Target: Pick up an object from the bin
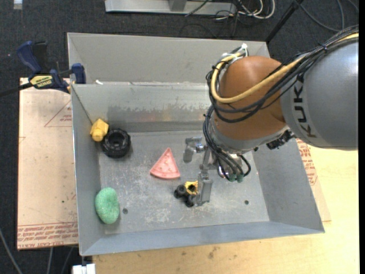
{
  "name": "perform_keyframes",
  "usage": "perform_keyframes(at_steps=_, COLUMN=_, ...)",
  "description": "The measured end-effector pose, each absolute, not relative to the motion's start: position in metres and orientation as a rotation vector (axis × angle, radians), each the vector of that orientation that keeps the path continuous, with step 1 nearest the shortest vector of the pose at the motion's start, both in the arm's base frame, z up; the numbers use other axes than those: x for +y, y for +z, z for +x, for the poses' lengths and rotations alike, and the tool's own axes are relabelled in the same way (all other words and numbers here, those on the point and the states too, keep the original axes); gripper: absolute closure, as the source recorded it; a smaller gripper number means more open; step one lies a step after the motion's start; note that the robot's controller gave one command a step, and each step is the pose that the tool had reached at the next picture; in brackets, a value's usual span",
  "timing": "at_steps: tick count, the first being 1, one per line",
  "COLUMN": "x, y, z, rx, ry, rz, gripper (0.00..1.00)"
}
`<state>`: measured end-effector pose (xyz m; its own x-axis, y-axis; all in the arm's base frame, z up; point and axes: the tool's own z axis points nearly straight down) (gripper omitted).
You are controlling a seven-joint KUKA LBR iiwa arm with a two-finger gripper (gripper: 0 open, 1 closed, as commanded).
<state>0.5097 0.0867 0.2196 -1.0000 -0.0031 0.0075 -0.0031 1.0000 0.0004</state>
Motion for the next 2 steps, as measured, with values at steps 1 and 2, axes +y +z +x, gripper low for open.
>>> perform_keyframes(at_steps=1, x=0.086, y=0.224, z=0.511, rx=-3.142, ry=-0.002, rz=0.001, gripper=0.00)
perform_keyframes(at_steps=2, x=0.088, y=0.179, z=0.525, rx=-3.151, ry=-0.004, rz=0.018, gripper=0.00)
